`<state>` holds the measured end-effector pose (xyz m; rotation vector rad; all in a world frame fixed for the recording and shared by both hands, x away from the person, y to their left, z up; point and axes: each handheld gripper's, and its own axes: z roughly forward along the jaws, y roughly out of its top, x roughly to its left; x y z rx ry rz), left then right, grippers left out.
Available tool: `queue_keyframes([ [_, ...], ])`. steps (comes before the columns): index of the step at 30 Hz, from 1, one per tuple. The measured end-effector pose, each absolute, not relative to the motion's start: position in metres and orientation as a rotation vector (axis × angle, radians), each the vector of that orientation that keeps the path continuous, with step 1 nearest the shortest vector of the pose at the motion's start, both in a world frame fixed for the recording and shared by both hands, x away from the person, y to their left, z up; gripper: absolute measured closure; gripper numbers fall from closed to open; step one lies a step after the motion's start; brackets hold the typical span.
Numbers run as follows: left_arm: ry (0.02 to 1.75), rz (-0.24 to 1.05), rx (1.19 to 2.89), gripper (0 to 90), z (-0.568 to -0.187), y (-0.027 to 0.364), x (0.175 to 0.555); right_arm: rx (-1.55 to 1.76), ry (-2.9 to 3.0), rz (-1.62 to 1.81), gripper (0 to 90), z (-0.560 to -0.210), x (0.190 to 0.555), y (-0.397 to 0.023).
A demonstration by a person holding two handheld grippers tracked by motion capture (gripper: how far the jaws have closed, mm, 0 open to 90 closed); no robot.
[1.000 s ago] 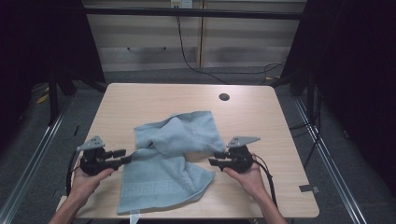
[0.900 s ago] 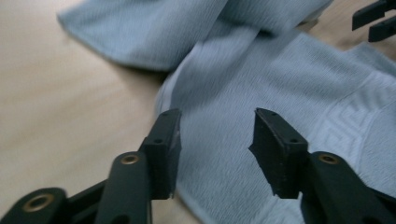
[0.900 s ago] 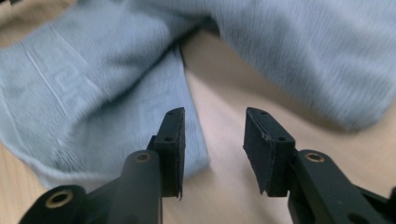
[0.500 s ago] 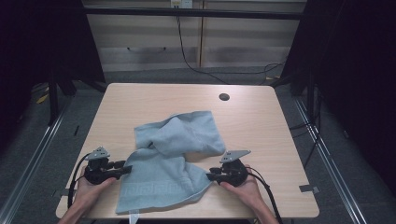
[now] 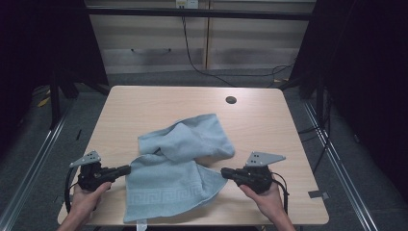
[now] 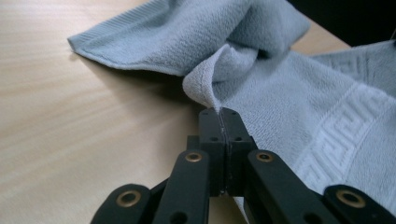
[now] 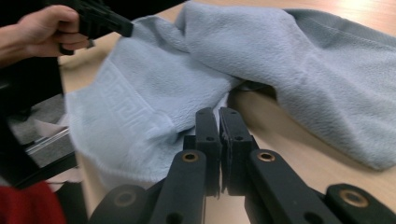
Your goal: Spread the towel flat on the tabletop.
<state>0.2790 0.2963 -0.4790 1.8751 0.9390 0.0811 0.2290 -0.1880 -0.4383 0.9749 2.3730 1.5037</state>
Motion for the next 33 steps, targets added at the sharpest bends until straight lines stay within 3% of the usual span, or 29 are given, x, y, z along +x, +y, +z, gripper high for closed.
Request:
queue_keyframes([
  [5, 0.93, 0.023, 2.003, 88.8, -0.492, 0.293, 0.261, 1.034, 2.463, 1.417, 86.5, -0.458, 0.199, -0.195],
  [7, 0.915, -0.003, 2.037, 87.1, -0.496, 0.291, 0.258, 1.063, 2.504, 1.39, 82.0, -0.47, 0.193, -0.197],
  [12, 0.913, 0.046, 1.996, 63.9, -0.488, 0.283, 0.268, 1.051, 2.525, 1.341, 70.0, -0.475, 0.208, -0.185],
  [17, 0.934, 0.103, 2.034, 49.8, -0.489, 0.266, 0.289, 1.027, 2.575, 1.276, 64.0, -0.481, 0.249, -0.156],
  [20, 0.916, 0.104, 2.073, 55.6, -0.493, 0.257, 0.299, 1.048, 2.589, 1.223, 61.8, -0.487, 0.275, -0.145],
  [22, 0.906, 0.108, 2.065, 74.7, -0.493, 0.256, 0.3, 1.083, 2.548, 1.2, 63.0, -0.488, 0.29, -0.143],
  [24, 0.91, 0.109, 2.045, 84.9, -0.492, 0.259, 0.3, 1.105, 2.484, 1.255, 68.6, -0.484, 0.303, -0.143],
  [28, 0.933, 0.117, 1.997, 87.8, -0.488, 0.27, 0.304, 1.14, 2.346, 1.402, 87.4, -0.468, 0.331, -0.142],
  [33, 0.964, 0.133, 1.966, 88.2, -0.488, 0.279, 0.307, 1.106, 2.279, 1.419, 89.7, -0.446, 0.359, -0.129],
])
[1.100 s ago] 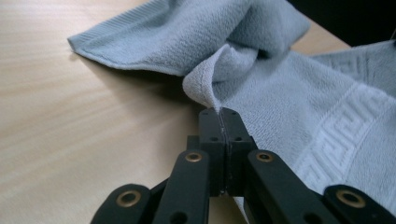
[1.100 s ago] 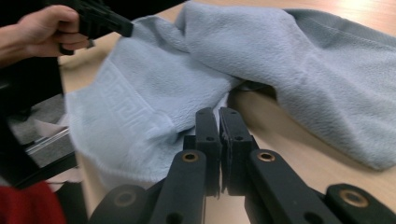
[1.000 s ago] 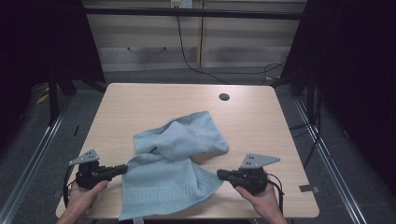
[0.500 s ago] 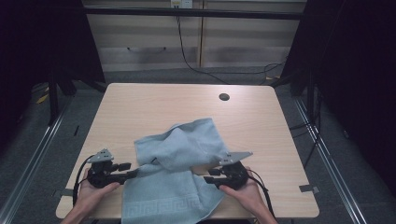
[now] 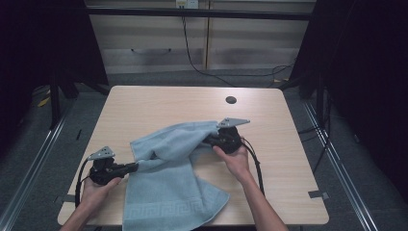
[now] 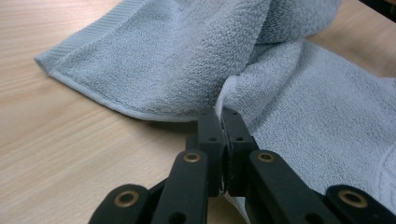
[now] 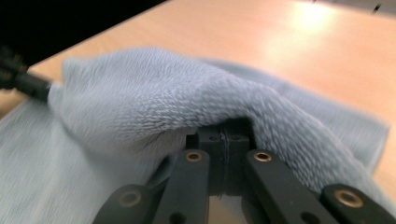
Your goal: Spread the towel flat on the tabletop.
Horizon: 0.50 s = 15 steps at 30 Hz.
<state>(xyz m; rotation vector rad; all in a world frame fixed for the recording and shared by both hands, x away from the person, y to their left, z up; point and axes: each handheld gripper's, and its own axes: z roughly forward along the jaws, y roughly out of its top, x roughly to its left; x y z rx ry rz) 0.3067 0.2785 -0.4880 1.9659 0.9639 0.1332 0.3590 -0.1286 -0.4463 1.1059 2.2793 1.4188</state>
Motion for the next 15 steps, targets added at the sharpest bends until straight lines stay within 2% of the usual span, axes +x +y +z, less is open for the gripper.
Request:
queue_keyframes([
  [5, 1.033, 0.143, 1.923, 88.3, -0.488, 0.291, 0.31, 1.142, 2.224, 1.428, 88.3, -0.434, 0.385, -0.119],
  [7, 1.059, 0.144, 1.948, 88.3, -0.492, 0.295, 0.311, 1.16, 2.239, 1.438, 78.4, -0.439, 0.39, -0.115],
  [11, 1.079, 0.136, 2.01, 88.3, -0.503, 0.297, 0.31, 1.138, 2.297, 1.42, 68.3, -0.455, 0.379, -0.107],
  [13, 1.087, 0.131, 1.999, 88.2, -0.503, 0.297, 0.31, 1.113, 2.325, 1.443, 68.5, -0.462, 0.367, -0.106],
  [15, 1.086, 0.137, 2.005, 88.1, -0.503, 0.296, 0.311, 1.101, 2.362, 1.457, 73.2, -0.47, 0.355, -0.106],
])
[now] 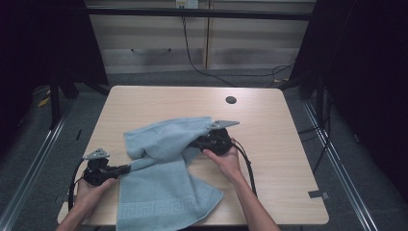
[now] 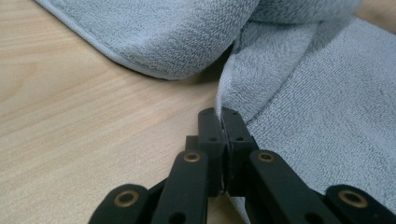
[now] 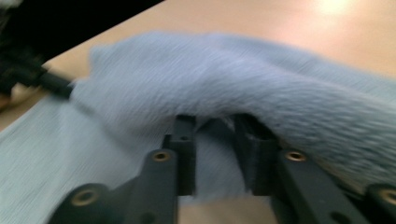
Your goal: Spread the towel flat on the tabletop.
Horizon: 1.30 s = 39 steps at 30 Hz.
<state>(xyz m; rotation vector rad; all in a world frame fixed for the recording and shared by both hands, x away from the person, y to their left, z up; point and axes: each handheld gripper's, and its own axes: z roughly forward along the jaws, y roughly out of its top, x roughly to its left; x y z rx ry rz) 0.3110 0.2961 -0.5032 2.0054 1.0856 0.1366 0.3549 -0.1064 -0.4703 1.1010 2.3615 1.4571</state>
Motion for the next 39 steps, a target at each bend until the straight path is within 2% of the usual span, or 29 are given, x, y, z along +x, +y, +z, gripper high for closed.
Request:
queue_keyframes([
  [4, 1.095, 0.126, 2.002, 87.9, -0.505, 0.295, 0.313, 1.068, 2.469, 1.452, 76.3, -0.488, 0.342, -0.099],
  [12, 1.087, 0.118, 1.991, 86.8, -0.506, 0.296, 0.315, 1.059, 2.544, 1.375, 54.4, -0.513, 0.349, -0.08],
  [14, 1.087, 0.12, 1.993, 86.8, -0.506, 0.296, 0.314, 1.023, 2.549, 1.343, 54.4, -0.512, 0.348, -0.078],
  [16, 1.089, 0.123, 1.989, 86.8, -0.506, 0.295, 0.314, 1.01, 2.556, 1.318, 57.2, -0.511, 0.347, -0.077],
  [20, 1.083, 0.125, 1.994, 87.1, -0.505, 0.295, 0.313, 0.942, 2.55, 1.211, 85.8, -0.509, 0.342, -0.08],
  [31, 1.043, 0.104, 2.003, 87.7, -0.502, 0.29, 0.309, 1.054, 2.507, 1.207, 89.3, -0.501, 0.317, -0.142],
  [39, 1.029, 0.081, 1.975, 88.3, -0.496, 0.292, 0.302, 1.118, 2.331, 1.233, 89.5, -0.465, 0.294, -0.202],
])
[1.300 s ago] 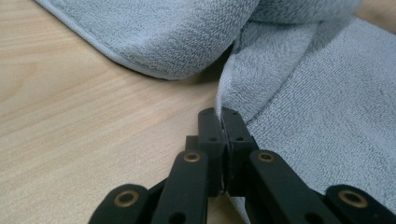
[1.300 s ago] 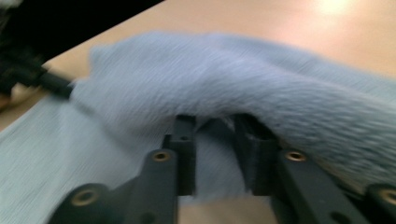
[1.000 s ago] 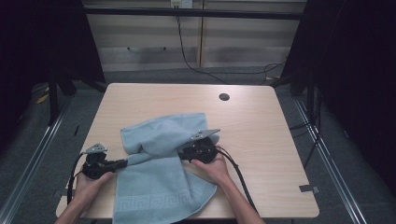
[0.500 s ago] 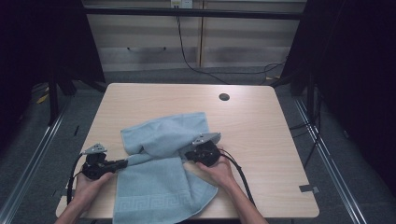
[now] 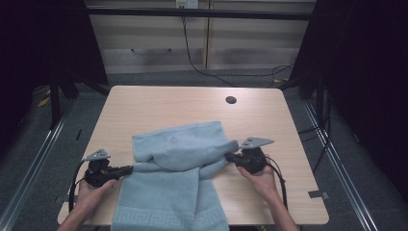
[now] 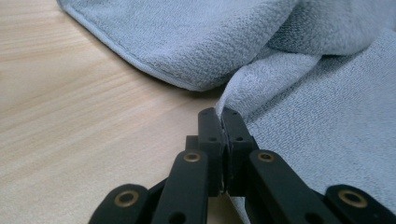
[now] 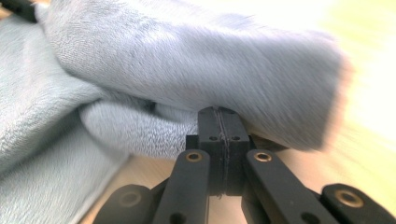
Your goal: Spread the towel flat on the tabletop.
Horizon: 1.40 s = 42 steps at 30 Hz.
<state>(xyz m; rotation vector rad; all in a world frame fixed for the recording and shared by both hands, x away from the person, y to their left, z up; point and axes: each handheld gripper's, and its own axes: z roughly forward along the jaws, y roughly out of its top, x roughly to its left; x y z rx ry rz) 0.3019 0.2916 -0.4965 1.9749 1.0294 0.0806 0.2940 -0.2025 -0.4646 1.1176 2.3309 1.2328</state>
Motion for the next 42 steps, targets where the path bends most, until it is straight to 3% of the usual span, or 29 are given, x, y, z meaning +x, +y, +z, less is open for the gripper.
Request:
queue_keyframes([
  [6, 0.922, 0.043, 2.048, 88.4, -0.492, 0.279, 0.276, 1.154, 2.282, 1.234, 89.5, -0.454, 0.268, -0.242],
  [17, 0.72, -0.081, 2.087, 86.1, -0.482, 0.272, 0.216, 1.155, 2.386, 1.244, 86.8, -0.477, 0.209, -0.246],
  [20, 0.729, -0.041, 2.056, 73.5, -0.475, 0.272, 0.22, 1.13, 2.363, 1.265, 77.5, -0.468, 0.211, -0.241],
  [25, 0.728, -0.019, 2.016, 65.5, -0.473, 0.248, 0.257, 1.047, 2.449, 1.258, 73.0, -0.469, 0.232, -0.209],
  [28, 0.713, 0.0, 2.107, 60.6, -0.483, 0.221, 0.276, 1.031, 2.483, 1.198, 68.3, -0.479, 0.248, -0.189],
  [30, 0.724, 0.059, 2.188, 61.0, -0.492, 0.207, 0.279, 1.07, 2.474, 1.167, 65.5, -0.487, 0.258, -0.182],
  [32, 0.705, 0.075, 2.234, 75.7, -0.499, 0.203, 0.275, 1.076, 2.508, 1.107, 66.4, -0.497, 0.261, -0.177],
  [34, 0.678, 0.059, 2.261, 82.7, -0.496, 0.205, 0.266, 1.045, 2.524, 1.12, 67.8, -0.501, 0.256, -0.172],
  [42, 0.602, -0.094, 2.258, 83.6, -0.495, 0.231, 0.212, 1.028, 2.617, 1.201, 68.0, -0.499, 0.213, -0.173],
])
